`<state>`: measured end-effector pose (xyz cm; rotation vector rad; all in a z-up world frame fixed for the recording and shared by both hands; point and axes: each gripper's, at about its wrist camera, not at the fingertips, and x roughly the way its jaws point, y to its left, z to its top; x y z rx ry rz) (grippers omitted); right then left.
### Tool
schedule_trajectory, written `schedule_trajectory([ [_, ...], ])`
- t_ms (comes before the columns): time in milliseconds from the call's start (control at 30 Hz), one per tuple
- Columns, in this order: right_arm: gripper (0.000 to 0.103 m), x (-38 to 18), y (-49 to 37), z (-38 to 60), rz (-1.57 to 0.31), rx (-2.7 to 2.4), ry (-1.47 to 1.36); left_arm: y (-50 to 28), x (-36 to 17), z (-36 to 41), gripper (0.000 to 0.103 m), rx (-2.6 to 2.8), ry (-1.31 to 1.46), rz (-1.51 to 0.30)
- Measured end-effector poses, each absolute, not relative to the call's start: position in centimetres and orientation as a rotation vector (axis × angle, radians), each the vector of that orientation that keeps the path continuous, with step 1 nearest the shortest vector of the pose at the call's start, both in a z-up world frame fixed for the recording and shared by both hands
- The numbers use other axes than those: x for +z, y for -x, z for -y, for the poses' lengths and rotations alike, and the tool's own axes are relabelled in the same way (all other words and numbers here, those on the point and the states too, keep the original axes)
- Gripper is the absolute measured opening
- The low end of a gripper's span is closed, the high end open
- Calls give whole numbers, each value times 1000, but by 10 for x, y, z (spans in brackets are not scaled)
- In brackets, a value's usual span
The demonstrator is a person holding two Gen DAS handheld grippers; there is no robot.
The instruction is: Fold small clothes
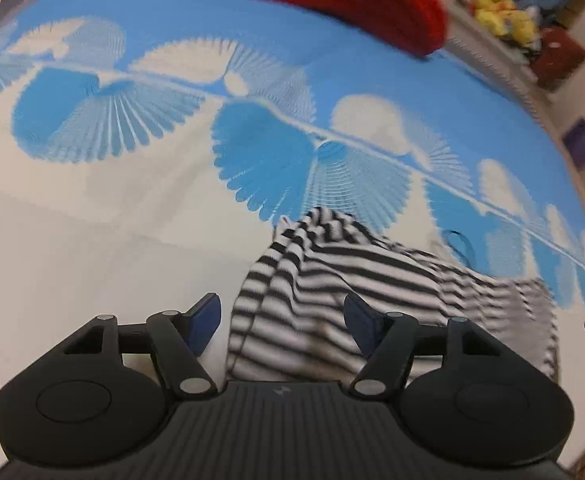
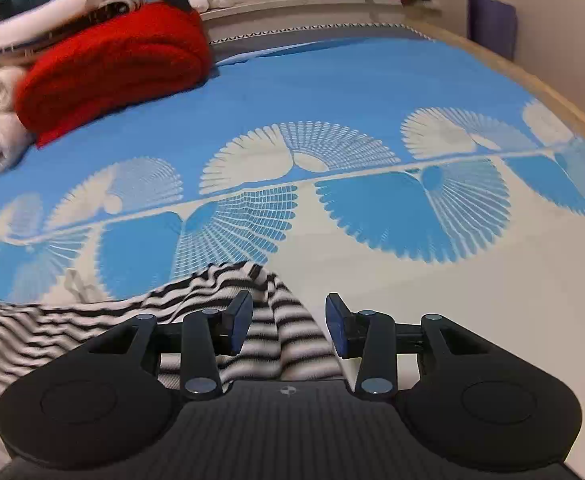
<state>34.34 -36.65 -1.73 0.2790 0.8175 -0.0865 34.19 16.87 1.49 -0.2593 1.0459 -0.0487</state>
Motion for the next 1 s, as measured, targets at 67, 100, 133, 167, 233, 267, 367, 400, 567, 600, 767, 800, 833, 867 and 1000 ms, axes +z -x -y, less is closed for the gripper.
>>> schedule_trajectory([
  [67,46,2,-319,374,-811,-65,-308,-311,29,-176,73,-79,261,-1018],
  [100,49,9,-306,377,-808,-53,-315,-296,31,-180,73,-84,275,-1017],
  [133,52,11,-293,380,-809,-42,-320,-283,28,-184,73,-83,298,-1022],
  [167,54,12,-282,383,-819,-36,-327,-271,22,-189,73,-72,323,-1023],
  [233,55,0,-261,390,-857,-30,-359,-250,0,-196,71,-38,378,-1034],
  [267,55,-10,-253,393,-877,-38,-382,-247,-14,-197,62,-17,389,-1118],
  [367,53,-51,-236,404,-1033,-65,-505,-248,-21,-197,50,2,404,-1145],
  [400,53,-58,-234,406,-1074,-74,-549,-250,-21,-194,51,-9,386,-1141],
  [567,52,-66,-234,399,-1078,-58,-500,-260,-43,-182,53,-21,315,-1242],
  [600,52,-73,-234,396,-1111,-63,-483,-260,-47,-183,52,-28,298,-1247],
  [767,14,-79,-234,391,-1142,-26,-455,-252,-30,-181,2,-41,224,-1140],
  [800,13,-73,-233,393,-1111,-21,-448,-246,-21,-186,2,-25,243,-1081],
  [833,10,-66,-231,396,-1067,-27,-454,-239,-8,-193,2,-26,281,-1012],
  [867,10,-55,-226,400,-1011,-31,-472,-233,0,-197,2,-20,286,-974],
  [1000,9,-42,-209,417,-968,-59,-515,-229,-38,-200,2,31,236,-1246],
])
